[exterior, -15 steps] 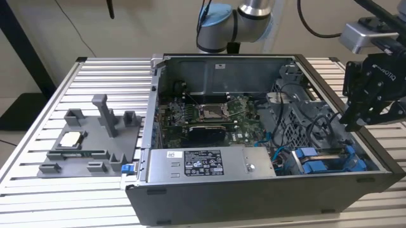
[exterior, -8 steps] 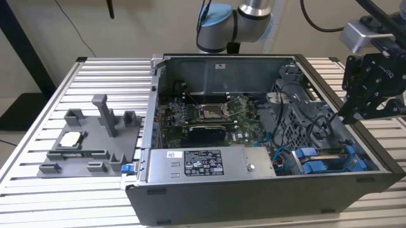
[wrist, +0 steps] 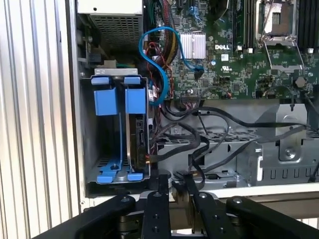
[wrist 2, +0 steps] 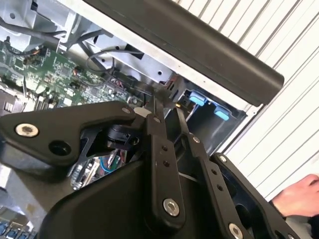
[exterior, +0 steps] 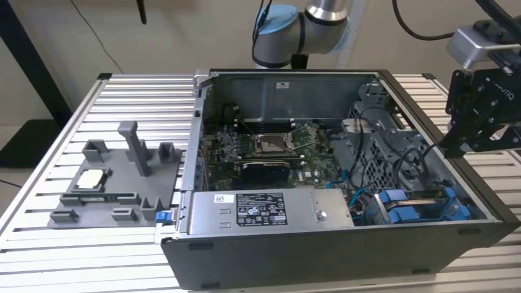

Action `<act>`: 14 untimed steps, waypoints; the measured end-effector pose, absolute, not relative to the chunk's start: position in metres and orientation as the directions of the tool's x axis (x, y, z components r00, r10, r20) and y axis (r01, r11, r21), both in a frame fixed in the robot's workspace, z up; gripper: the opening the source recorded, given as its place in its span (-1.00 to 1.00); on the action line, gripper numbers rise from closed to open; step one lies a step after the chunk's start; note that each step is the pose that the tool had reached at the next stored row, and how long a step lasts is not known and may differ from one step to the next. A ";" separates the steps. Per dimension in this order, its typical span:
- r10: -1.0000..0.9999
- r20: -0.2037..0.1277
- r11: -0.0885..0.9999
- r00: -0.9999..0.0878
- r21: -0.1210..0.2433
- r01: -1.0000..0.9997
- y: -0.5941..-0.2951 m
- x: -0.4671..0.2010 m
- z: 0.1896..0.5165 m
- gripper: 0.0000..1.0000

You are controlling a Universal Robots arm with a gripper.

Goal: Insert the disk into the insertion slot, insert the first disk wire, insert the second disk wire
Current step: 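Insert the second disk wire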

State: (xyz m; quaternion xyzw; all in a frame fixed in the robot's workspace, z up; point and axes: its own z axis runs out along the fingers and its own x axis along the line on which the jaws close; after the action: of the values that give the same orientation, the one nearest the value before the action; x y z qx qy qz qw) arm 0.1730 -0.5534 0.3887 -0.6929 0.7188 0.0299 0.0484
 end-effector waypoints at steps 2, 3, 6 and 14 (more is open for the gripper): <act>-0.992 -0.118 0.036 -0.033 -0.024 -0.999 -0.553 0.174 0.388 -0.47; -0.992 -0.119 0.034 -0.031 -0.024 -0.999 -0.553 0.174 0.387 -0.47; -0.992 -0.119 0.032 -0.029 -0.024 -0.999 -0.553 0.176 0.385 -0.47; -0.991 -0.128 0.025 -0.022 -0.022 -0.999 -0.553 0.181 0.383 -0.47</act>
State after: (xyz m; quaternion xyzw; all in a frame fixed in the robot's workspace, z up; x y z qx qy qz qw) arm 0.1810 -0.5533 0.3826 -0.6974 0.7137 0.0371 0.0537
